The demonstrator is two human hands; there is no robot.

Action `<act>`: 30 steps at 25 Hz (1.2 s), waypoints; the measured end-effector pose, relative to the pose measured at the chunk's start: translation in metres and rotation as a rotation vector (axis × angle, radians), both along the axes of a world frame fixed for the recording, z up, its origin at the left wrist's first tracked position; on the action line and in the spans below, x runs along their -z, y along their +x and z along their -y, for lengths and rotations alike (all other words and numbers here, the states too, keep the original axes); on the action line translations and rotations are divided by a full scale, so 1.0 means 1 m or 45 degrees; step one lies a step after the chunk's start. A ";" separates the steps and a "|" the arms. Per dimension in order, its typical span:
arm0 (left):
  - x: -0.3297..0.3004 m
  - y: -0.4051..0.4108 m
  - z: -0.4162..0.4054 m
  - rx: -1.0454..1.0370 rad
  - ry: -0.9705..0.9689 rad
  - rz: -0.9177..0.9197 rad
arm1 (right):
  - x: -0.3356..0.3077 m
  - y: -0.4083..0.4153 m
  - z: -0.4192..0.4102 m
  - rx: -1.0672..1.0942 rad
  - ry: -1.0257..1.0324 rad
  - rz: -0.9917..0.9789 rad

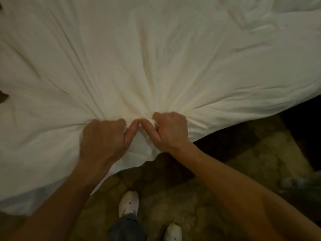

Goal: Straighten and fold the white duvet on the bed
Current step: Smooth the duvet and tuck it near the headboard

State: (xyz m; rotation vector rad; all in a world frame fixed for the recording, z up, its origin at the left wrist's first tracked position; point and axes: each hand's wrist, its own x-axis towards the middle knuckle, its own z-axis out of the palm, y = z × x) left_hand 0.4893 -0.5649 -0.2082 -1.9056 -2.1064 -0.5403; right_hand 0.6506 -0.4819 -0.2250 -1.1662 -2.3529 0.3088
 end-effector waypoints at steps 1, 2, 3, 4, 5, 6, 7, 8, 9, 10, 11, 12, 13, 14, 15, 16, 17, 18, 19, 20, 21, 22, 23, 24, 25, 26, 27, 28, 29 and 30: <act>-0.015 0.011 0.019 -0.003 0.034 0.030 | -0.014 0.011 0.015 -0.045 0.003 -0.043; -0.030 0.024 0.039 -0.011 0.066 0.071 | -0.032 0.022 0.032 -0.075 0.006 -0.084; -0.045 0.037 0.058 -0.009 0.094 0.114 | -0.048 0.034 0.049 -0.094 0.009 -0.117; -0.059 0.050 0.073 -0.002 0.104 0.157 | -0.063 0.046 0.066 -0.102 0.011 -0.138; -0.073 0.064 0.087 0.002 0.098 0.185 | -0.076 0.059 0.081 -0.108 0.011 -0.152; -0.081 0.076 0.100 -0.007 0.076 0.198 | -0.086 0.073 0.094 -0.111 0.005 -0.160; -0.087 0.090 0.114 -0.017 0.045 0.206 | -0.094 0.087 0.107 -0.111 -0.009 -0.161; -0.090 0.102 0.126 -0.017 0.016 0.209 | -0.098 0.099 0.118 -0.109 -0.025 -0.155; -0.088 0.109 0.136 -0.012 -0.006 0.206 | -0.097 0.108 0.128 -0.100 -0.049 -0.138; -0.082 0.116 0.145 -0.009 -0.026 0.181 | -0.093 0.114 0.136 -0.095 -0.078 -0.108; -0.070 0.116 0.153 -0.014 -0.067 0.131 | -0.085 0.117 0.143 -0.100 -0.112 -0.073; -0.057 0.116 0.157 -0.029 -0.141 0.072 | -0.074 0.120 0.148 -0.125 -0.140 -0.051; -0.044 0.112 0.158 -0.061 -0.245 0.036 | -0.064 0.123 0.150 -0.166 -0.171 -0.054; -0.033 0.110 0.155 -0.115 -0.352 0.037 | -0.057 0.128 0.149 -0.200 -0.214 -0.087; -0.025 0.110 0.149 -0.184 -0.424 0.064 | -0.053 0.136 0.145 -0.213 -0.255 -0.143; -0.021 0.112 0.141 -0.251 -0.450 0.096 | -0.051 0.147 0.138 -0.196 -0.287 -0.208; -0.019 0.120 0.129 -0.294 -0.452 0.130 | -0.051 0.162 0.129 -0.149 -0.309 -0.263; -0.019 0.132 0.118 -0.303 -0.430 0.159 | -0.052 0.180 0.120 -0.085 -0.321 -0.294; -0.020 0.148 0.105 -0.277 -0.406 0.196 | -0.053 0.200 0.112 -0.018 -0.322 -0.305; -0.024 0.169 0.090 -0.236 -0.375 0.244 | -0.053 0.221 0.104 0.042 -0.316 -0.303; -0.026 0.190 0.075 -0.187 -0.357 0.306 | -0.054 0.240 0.094 0.099 -0.312 -0.294; -0.031 0.213 0.057 -0.139 -0.347 0.364 | -0.057 0.261 0.083 0.156 -0.311 -0.281; -0.035 0.235 0.040 -0.099 -0.346 0.411 | -0.060 0.279 0.072 0.207 -0.309 -0.269; -0.041 0.255 0.023 -0.064 -0.340 0.441 | -0.063 0.297 0.061 0.242 -0.291 -0.259; -0.047 0.273 0.004 -0.035 -0.334 0.468 | -0.067 0.314 0.048 0.263 -0.258 -0.243; -0.051 0.289 -0.015 -0.008 -0.323 0.489 | -0.070 0.330 0.033 0.278 -0.217 -0.219; -0.055 0.305 -0.037 0.024 -0.316 0.498 | -0.073 0.346 0.015 0.302 -0.181 -0.192; -0.057 0.319 -0.057 0.051 -0.308 0.495 | -0.074 0.359 -0.003 0.325 -0.154 -0.173; -0.057 0.332 -0.079 0.071 -0.298 0.486 | -0.072 0.371 -0.024 0.340 -0.126 -0.173; -0.054 0.343 -0.101 0.086 -0.291 0.467 | -0.068 0.381 -0.046 0.350 -0.100 -0.175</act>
